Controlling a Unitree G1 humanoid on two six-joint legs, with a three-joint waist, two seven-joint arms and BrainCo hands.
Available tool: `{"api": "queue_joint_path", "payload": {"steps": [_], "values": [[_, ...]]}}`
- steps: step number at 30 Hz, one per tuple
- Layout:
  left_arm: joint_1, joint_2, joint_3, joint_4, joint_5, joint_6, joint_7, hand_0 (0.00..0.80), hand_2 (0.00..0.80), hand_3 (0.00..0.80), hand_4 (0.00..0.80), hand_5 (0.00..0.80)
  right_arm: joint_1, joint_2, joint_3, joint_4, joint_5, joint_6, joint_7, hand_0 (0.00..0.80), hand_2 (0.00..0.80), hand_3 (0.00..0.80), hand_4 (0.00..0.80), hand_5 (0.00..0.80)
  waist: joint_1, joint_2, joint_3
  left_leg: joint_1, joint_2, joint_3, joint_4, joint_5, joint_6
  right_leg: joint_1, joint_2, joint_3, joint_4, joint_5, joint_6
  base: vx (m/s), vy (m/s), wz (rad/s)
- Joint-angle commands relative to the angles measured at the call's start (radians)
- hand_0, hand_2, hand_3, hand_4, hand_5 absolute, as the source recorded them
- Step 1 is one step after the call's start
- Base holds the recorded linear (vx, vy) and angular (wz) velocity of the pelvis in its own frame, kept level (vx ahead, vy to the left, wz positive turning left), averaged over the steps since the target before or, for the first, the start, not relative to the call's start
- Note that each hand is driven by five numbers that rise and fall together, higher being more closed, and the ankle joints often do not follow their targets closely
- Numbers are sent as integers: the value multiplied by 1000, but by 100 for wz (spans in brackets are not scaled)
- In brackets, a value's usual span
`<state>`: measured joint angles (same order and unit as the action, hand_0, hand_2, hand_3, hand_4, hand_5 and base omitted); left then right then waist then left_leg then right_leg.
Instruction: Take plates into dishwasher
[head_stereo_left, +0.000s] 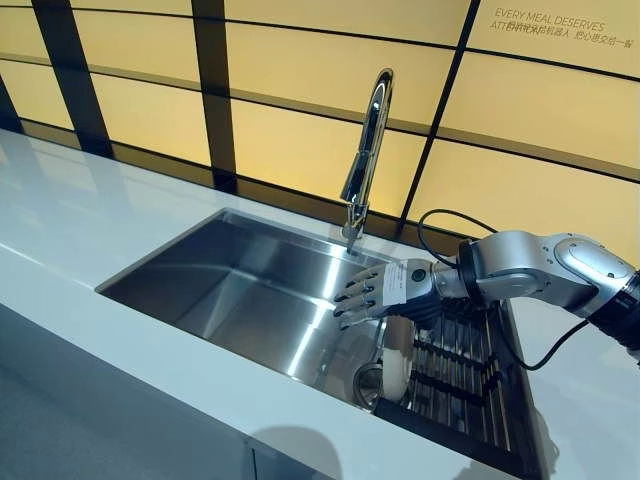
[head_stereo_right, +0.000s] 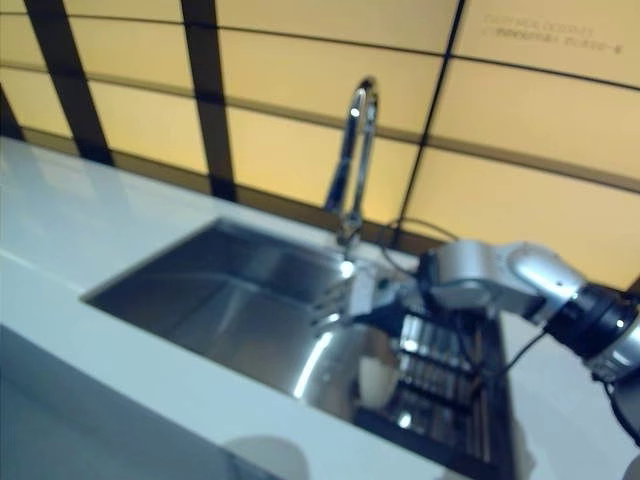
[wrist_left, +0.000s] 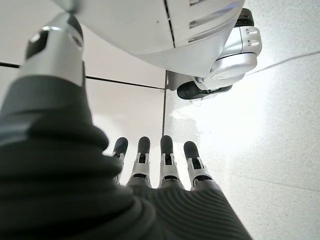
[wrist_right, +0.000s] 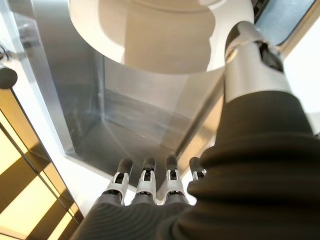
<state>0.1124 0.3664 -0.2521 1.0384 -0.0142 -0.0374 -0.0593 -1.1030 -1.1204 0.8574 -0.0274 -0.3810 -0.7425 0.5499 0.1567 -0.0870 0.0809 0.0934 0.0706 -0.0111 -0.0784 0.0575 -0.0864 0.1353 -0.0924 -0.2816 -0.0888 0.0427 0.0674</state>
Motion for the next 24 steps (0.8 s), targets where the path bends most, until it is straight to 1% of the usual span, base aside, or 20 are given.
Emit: {"api": "queue_joint_path", "payload": {"steps": [1, 10, 24], "values": [[-56, 15, 0, 1, -4, -35, -6, 0, 0, 0, 0, 0, -33, -68, 6, 22, 25, 4, 7, 0, 0, 0, 0, 0, 28, -39, 3, -6, 6, 21, 5, -2, -12, 40, 4, -34, 15, -18, 20, 0, 0, 0], [-46, 21, 9, 1, 1, -38, -8, 0, 0, 0, 0, 0, -11, -81, 1, 25, 24, -25, 3, 0, 0, 0, 0, 0, 29, -48, 7, -2, 6, 21, 6, -3, -9, 44, 5, -31, 18, -18, 20, 0, 0, 0], [-41, 30, 14, -2, 3, -43, -9, 0, 0, 0, 0, 0, 22, -90, -4, 32, 64, -25, 45, 0, 0, 0, 0, 0, 33, -54, 13, -4, 5, 9, 3, -2, -7, 43, 6, -33, 24, -21, 21, 0, 0, 0]]}}
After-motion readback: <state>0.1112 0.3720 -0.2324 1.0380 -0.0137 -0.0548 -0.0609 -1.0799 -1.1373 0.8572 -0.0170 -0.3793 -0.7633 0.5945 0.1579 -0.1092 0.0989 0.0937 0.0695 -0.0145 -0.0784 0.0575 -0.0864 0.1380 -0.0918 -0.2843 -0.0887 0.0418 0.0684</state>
